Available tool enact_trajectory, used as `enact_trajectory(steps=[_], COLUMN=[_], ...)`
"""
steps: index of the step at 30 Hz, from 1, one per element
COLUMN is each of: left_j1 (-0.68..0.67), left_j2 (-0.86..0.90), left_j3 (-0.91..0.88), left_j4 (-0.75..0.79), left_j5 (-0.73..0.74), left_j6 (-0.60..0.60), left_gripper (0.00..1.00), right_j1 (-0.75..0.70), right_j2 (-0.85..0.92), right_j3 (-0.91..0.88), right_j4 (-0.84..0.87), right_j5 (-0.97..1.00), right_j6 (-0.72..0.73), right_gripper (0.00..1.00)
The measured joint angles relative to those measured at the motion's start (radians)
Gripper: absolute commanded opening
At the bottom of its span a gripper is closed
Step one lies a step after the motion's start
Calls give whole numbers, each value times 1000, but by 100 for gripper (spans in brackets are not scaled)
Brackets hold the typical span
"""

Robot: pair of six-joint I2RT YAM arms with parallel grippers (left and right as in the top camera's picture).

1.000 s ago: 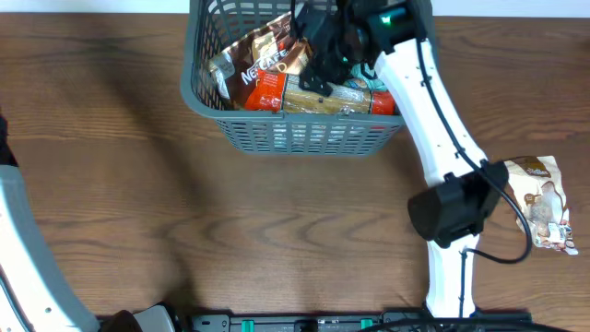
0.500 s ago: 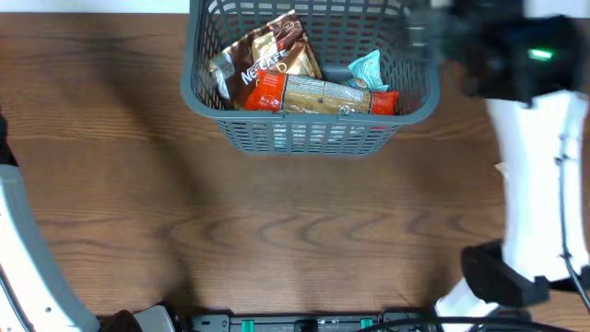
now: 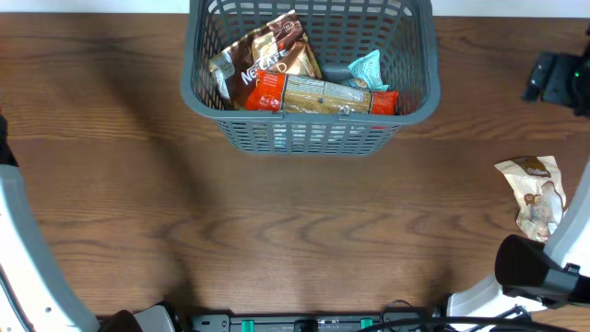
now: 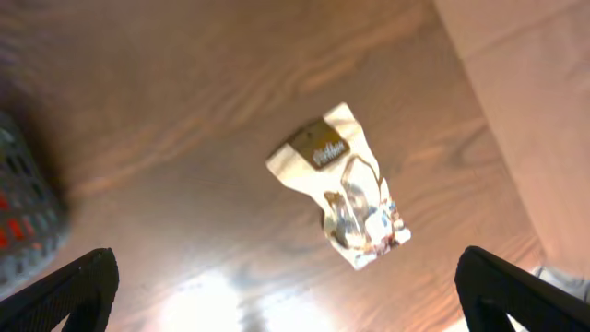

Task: Pack container
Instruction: 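Move right gripper to the white-brown PanTree bag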

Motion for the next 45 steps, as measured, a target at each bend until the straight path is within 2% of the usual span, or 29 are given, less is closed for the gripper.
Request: enact_trajectory(steps=[9, 25, 28, 33, 45], left_j1=[0, 0, 0, 0, 0], left_j2=[0, 0, 0, 0, 0], left_j3=[0, 0, 0, 0, 0], left_j4=[0, 0, 0, 0, 0], left_j5=[0, 0, 0, 0, 0], left_j6=[0, 0, 0, 0, 0], left_gripper=[99, 99, 99, 99, 99], right_j1=[-140, -335, -357, -375, -375], right_j2=[0, 6, 7, 8, 8], right_j3=[-255, -898, -973, -1013, -1014], right_j4=[56, 454, 520, 543, 702], right_j5=[-33, -44, -45, -49, -96], right_j6=[-17, 256, 362, 646, 1036], right_gripper=[99, 99, 99, 99, 99])
